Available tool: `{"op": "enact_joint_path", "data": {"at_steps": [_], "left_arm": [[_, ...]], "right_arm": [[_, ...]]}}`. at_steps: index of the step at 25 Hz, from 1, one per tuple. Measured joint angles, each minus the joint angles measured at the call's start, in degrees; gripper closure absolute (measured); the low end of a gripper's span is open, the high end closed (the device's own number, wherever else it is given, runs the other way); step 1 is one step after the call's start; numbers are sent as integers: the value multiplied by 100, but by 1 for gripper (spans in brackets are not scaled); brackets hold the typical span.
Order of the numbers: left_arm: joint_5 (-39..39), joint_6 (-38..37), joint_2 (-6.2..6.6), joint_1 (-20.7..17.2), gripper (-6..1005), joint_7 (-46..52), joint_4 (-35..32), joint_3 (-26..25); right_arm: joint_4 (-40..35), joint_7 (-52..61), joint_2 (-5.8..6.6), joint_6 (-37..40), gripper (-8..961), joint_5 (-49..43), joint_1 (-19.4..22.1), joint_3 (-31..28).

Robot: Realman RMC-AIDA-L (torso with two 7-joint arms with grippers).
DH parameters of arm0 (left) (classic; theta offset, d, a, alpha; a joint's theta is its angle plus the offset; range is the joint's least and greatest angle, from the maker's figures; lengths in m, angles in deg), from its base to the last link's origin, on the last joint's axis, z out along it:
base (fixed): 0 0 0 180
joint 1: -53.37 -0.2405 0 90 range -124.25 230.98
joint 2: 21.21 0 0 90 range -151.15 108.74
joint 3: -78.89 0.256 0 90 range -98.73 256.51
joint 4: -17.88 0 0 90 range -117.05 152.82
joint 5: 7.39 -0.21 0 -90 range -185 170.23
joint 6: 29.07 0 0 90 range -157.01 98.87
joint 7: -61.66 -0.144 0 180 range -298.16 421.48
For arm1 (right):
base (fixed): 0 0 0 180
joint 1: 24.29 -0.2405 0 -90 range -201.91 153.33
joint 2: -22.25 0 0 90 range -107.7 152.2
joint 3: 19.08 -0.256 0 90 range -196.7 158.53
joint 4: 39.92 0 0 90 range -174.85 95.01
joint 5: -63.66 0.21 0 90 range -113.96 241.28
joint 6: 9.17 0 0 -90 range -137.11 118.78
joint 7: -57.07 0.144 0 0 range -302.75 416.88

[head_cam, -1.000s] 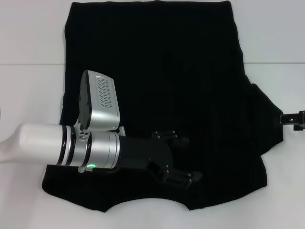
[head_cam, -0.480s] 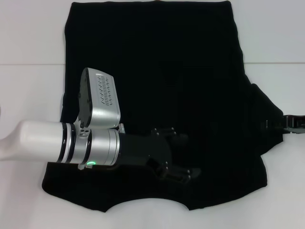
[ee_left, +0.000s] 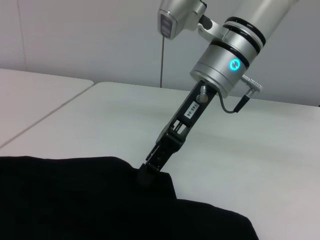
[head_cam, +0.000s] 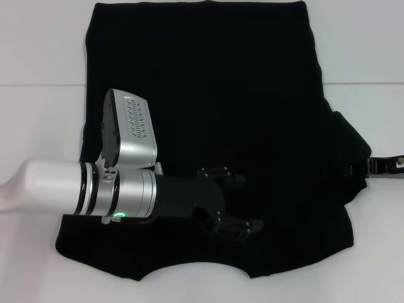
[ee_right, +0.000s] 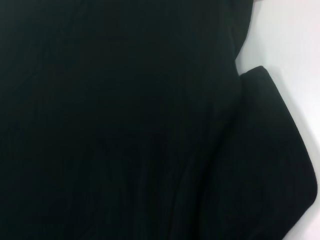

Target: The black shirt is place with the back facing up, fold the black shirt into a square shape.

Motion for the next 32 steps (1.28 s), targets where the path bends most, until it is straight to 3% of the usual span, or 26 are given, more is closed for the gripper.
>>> {"op": "enact_joint_path", "data": {"at_steps": [4,9,15,32], "left_arm": [[40,1,0,-11,62,-4,0,-2],[61,-6,0,-10,63,18,-1,-8],[188,-48,0,-7,64,22,6,-4],[292,-139,-9,-34,70,182,64,-8]], "right_arm": [[-2,0,0,0,484,0,1,-4],[-10,0,29,-1,729,3,46,-30],[-102,-1,81,-1,941,20,178,-57],[-917,-89,100,280,941,46,868,-783]]}}
